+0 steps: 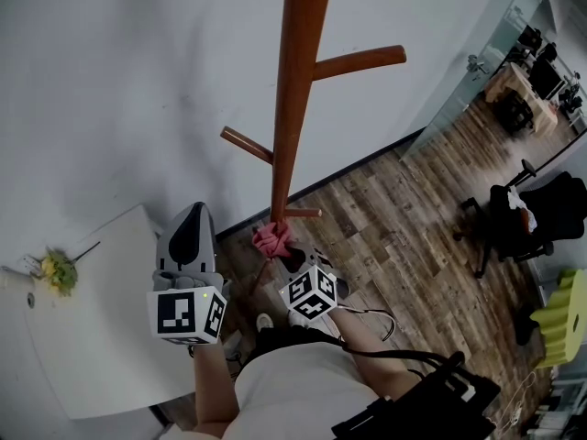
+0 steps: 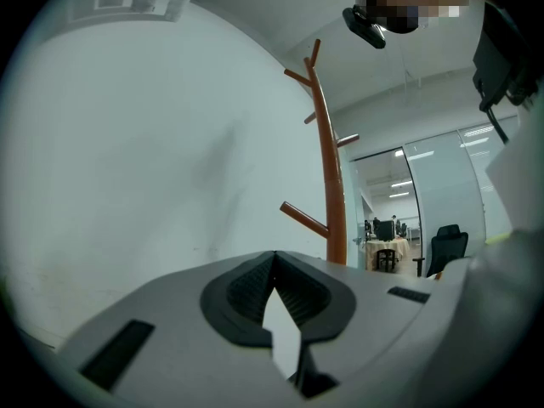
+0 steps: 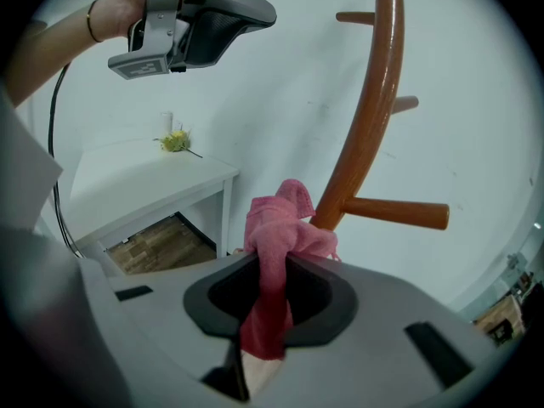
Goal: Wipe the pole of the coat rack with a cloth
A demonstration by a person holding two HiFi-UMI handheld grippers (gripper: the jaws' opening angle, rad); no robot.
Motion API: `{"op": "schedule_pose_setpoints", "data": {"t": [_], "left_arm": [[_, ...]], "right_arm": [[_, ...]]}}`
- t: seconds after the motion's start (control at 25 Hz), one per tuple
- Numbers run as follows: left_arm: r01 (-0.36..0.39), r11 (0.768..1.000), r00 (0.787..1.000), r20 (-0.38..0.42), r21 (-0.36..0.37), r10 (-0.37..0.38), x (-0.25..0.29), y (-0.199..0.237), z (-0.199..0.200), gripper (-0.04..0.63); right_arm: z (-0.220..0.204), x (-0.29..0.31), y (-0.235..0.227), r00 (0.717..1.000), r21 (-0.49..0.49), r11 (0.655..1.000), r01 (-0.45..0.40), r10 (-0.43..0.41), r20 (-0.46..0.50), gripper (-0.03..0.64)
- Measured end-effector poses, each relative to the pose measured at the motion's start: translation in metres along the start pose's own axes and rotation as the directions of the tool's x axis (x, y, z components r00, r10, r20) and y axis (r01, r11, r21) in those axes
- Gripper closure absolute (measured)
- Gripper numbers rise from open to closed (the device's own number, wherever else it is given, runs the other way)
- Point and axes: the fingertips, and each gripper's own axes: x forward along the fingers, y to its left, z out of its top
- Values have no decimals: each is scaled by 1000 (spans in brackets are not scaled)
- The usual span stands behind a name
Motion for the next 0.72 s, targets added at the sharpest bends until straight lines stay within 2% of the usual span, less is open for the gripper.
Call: {"op": "schedule_pose_setpoints", "data": {"t": [0.72], "left_arm": [[-20,1000,1000,-1,-7,20,-9,-4,-1,583]], "right_arm": [[24,-21,8,995,-11,998,-54,55,83,535]]}}
